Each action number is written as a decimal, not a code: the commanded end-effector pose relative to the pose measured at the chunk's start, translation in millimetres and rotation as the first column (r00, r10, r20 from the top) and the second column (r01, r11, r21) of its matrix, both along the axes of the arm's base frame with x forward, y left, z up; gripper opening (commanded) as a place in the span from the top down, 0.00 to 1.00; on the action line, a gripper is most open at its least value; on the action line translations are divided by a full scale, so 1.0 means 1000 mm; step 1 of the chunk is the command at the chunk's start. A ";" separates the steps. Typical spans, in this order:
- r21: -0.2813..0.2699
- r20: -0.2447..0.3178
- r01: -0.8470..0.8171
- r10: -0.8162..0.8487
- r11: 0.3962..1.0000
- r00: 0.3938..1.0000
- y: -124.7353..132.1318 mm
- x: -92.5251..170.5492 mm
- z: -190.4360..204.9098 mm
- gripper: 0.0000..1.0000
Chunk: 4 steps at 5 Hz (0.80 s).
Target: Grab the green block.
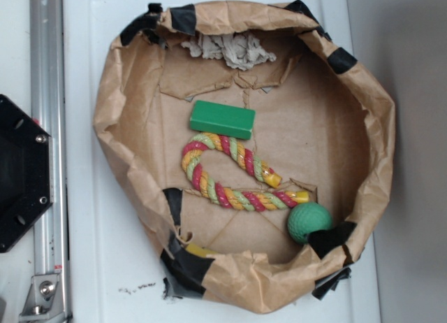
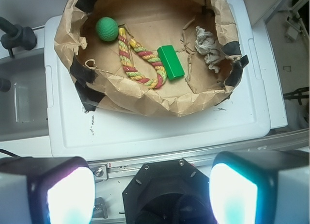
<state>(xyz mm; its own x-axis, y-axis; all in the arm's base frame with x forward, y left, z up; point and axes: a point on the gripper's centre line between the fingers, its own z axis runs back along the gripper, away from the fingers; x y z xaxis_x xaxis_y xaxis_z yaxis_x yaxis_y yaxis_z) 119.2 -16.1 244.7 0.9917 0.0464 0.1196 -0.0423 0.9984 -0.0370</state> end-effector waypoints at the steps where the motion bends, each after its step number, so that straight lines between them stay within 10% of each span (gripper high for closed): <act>1: 0.000 0.000 0.000 0.000 1.000 1.000 0.000 0.000 0.000 0.00; 4: -0.097 0.026 0.079 -0.076 0.992 0.997 0.037 0.128 -0.087 0.00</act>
